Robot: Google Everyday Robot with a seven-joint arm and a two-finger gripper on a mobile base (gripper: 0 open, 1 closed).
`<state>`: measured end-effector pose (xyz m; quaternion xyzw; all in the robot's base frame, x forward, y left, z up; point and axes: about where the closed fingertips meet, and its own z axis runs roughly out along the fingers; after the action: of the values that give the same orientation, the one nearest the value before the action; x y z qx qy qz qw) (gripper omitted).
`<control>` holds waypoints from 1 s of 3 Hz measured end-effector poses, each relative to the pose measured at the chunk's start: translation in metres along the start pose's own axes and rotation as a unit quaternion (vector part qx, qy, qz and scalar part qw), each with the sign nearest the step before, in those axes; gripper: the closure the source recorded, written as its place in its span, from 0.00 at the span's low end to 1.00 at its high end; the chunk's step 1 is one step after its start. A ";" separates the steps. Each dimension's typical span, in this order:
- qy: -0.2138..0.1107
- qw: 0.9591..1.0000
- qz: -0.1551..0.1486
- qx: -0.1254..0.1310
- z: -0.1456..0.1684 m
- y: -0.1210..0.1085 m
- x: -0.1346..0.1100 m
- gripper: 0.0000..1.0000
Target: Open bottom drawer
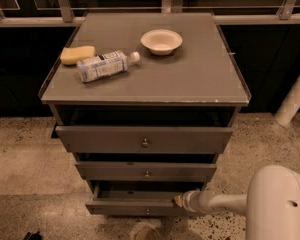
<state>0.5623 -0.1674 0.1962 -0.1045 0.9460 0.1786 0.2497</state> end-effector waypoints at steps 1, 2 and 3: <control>-0.031 0.999 -0.017 0.010 -0.004 0.002 -0.025 1.00; -0.031 0.999 -0.017 0.010 -0.004 0.002 -0.025 1.00; -0.028 1.000 -0.006 0.006 0.010 -0.006 -0.019 1.00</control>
Offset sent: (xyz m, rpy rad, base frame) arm 0.0149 0.0028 0.0137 -0.0125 -0.0565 0.0034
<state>0.5845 -0.1667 0.1961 -0.1035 0.9390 0.1739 0.2781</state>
